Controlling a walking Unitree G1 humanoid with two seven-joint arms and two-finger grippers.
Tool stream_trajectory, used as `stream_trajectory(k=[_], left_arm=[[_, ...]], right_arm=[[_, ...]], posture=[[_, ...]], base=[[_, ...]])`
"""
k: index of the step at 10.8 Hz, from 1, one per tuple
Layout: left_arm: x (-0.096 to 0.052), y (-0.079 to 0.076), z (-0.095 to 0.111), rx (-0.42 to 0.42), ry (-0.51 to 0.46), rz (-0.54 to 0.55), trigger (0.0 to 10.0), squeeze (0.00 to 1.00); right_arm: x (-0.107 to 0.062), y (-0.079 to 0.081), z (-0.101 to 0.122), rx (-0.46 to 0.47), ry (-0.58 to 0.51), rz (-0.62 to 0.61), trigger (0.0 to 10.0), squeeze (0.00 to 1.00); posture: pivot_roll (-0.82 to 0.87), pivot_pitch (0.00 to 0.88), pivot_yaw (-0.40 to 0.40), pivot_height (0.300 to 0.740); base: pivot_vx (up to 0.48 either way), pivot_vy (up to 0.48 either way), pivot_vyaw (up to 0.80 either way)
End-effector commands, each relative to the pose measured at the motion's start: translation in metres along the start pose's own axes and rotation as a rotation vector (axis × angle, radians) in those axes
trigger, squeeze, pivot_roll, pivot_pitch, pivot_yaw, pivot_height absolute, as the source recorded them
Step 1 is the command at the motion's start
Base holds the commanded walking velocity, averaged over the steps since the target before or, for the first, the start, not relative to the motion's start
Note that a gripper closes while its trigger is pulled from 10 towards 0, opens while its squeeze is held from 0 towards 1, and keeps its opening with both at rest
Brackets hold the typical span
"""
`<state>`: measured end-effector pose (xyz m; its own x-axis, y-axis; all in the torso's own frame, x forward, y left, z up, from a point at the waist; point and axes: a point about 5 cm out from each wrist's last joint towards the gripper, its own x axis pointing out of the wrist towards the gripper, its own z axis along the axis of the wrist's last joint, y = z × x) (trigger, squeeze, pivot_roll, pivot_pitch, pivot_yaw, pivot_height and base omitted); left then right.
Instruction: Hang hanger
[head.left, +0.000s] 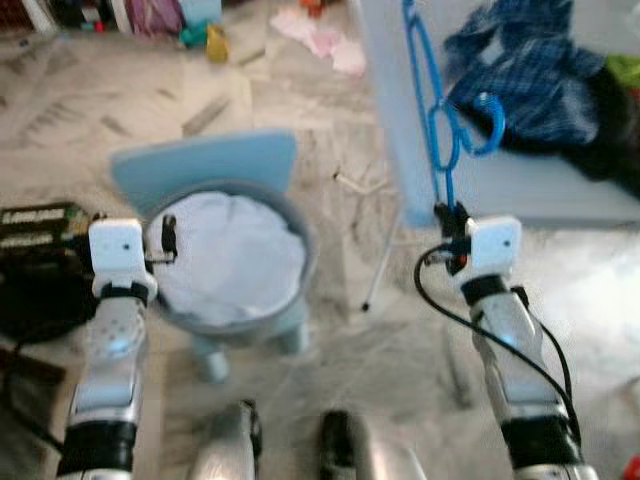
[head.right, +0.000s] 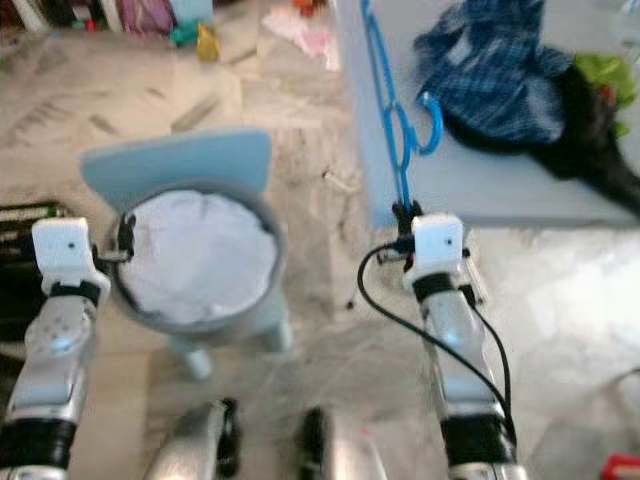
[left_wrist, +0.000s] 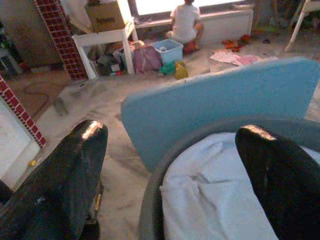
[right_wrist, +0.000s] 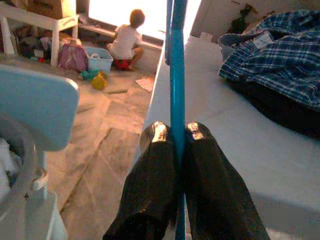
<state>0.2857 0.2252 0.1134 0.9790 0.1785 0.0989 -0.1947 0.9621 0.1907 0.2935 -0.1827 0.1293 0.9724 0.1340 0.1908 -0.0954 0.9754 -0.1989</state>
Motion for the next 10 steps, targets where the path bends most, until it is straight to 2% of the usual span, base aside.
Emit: stream_trajectory(k=[1, 4, 6, 8, 10], left_arm=[[-0.004, -0.006, -0.001, -0.006, -0.004, -0.018, 10.0, 0.00], [-0.010, -0.013, 0.009, -0.031, -0.057, -0.074, 10.0, 0.00], [-0.011, -0.010, 0.008, -0.028, -0.058, -0.080, 10.0, 0.00], [-0.010, -0.008, 0.010, -0.022, -0.068, -0.082, 10.0, 0.00], [-0.009, -0.011, 0.013, -0.028, -0.075, -0.091, 10.0, 0.00]], right_arm=[[-0.006, -0.006, -0.008, -0.008, 0.046, -0.015, 10.0, 0.00], [-0.002, -0.013, 0.003, -0.061, -0.001, -0.053, 10.0, 0.00], [0.000, -0.010, 0.000, -0.059, 0.008, -0.046, 10.0, 0.00], [0.005, -0.004, 0.005, -0.082, -0.023, -0.030, 10.0, 0.00], [0.016, -0.010, 0.025, -0.100, -0.098, -0.063, 10.0, 0.00]], posture=[[0.06, 0.236, -0.106, 0.740], [0.07, 0.224, -0.111, 0.740], [0.08, 0.214, -0.111, 0.740], [0.08, 0.211, -0.109, 0.740], [0.08, 0.212, -0.105, 0.740]], base=[[0.000, 0.000, 0.00], [0.000, 0.000, 0.00], [0.000, 0.000, 0.00], [0.259, 0.000, 0.00], [0.283, 0.000, 0.00]])
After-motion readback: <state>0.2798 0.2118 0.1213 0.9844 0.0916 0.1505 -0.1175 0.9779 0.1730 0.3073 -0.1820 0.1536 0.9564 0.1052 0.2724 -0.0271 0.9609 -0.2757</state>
